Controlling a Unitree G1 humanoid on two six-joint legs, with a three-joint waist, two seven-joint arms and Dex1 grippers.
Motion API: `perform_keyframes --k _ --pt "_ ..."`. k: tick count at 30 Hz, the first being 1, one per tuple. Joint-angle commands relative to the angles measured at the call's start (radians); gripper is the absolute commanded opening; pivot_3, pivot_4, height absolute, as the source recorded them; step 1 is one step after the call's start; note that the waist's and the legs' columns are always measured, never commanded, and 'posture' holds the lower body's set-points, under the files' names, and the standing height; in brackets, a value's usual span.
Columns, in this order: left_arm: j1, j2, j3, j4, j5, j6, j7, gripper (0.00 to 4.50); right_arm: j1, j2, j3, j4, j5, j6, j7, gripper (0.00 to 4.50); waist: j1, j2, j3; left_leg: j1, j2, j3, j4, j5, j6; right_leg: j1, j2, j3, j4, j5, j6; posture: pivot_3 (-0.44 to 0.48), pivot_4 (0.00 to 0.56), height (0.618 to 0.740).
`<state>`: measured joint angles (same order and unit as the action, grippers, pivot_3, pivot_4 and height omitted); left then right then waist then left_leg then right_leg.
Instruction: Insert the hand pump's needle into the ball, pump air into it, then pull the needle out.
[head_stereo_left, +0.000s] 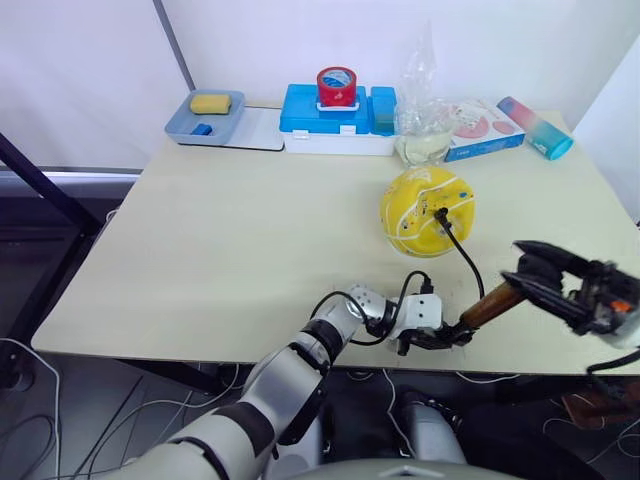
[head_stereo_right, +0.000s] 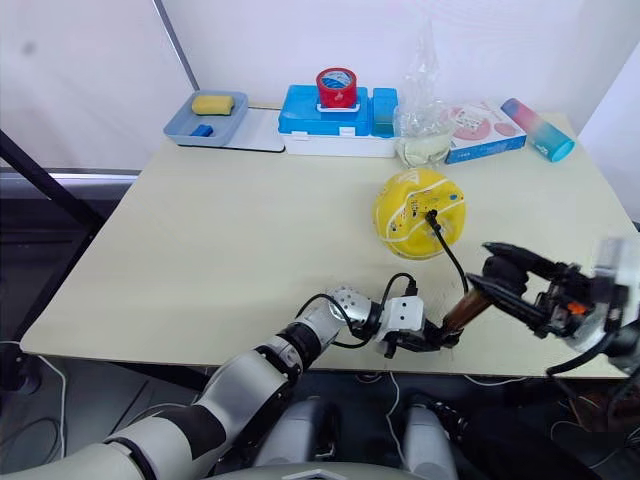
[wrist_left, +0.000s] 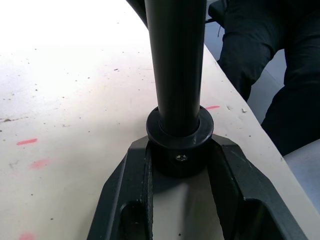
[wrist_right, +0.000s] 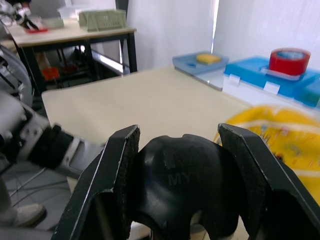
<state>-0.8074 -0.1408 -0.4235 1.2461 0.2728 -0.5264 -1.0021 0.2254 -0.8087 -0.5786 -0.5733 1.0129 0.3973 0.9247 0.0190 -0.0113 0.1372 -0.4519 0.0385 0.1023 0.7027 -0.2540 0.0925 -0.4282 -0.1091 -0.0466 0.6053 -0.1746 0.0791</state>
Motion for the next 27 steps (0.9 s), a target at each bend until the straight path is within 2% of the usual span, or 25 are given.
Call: perform_keyframes --k 1,6,10,20,25,27 --pt "0.017 -0.043 -0.031 0.037 0.043 0.01 0.004 1.07 -0.059 -0.067 -0.183 -0.027 0.141 0.041 -0.065 2.01 -0.001 0.0 0.0 0.0 0.0 0.0 0.0 0.0 0.0 0.0 0.0 0.0 0.0 0.0 0.0 0.0 0.15 0.739" --pt "0.019 -0.042 -0.034 0.038 0.045 0.008 0.004 1.06 -0.089 -0.123 -0.255 -0.035 0.257 0.123 -0.111 2.01 0.0 0.0 0.0 0.0 0.0 0.0 0.0 0.0 0.0 0.0 0.0 0.0 0.0 0.0 0.0 0.0 0.15 0.739" --pt "0.019 -0.043 -0.037 0.039 0.046 0.009 0.001 1.06 -0.086 -0.12 -0.229 -0.048 0.256 0.153 -0.121 2.01 -0.001 0.0 0.0 -0.001 0.0 0.0 0.0 0.0 0.0 0.0 0.0 0.0 0.0 0.0 0.0 0.0 0.15 0.739" --pt "0.022 -0.047 -0.037 0.039 0.043 0.014 -0.001 1.06 0.012 0.027 0.067 -0.021 -0.103 0.024 -0.032 2.01 -0.002 -0.001 -0.001 0.0 0.0 0.0 0.0 0.0 0.0 0.0 0.0 0.0 0.0 0.0 0.0 0.0 0.15 0.739" --pt "0.023 -0.049 -0.037 0.039 0.043 0.016 0.001 1.06 0.031 0.113 0.249 0.093 -0.319 -0.116 -0.011 2.01 -0.001 -0.003 -0.002 0.001 0.0 0.0 0.0 0.0 0.0 0.0 0.001 0.0 0.0 0.0 0.0 0.0 0.15 0.739" --pt "0.025 -0.048 -0.038 0.038 0.044 0.016 0.0 1.06 0.031 0.144 0.285 0.125 -0.362 -0.158 -0.007 2.01 -0.002 -0.003 -0.002 0.001 0.0 0.0 0.0 0.0 0.0 0.001 0.001 0.0 0.0 0.0 0.0 0.0 0.15 0.739"
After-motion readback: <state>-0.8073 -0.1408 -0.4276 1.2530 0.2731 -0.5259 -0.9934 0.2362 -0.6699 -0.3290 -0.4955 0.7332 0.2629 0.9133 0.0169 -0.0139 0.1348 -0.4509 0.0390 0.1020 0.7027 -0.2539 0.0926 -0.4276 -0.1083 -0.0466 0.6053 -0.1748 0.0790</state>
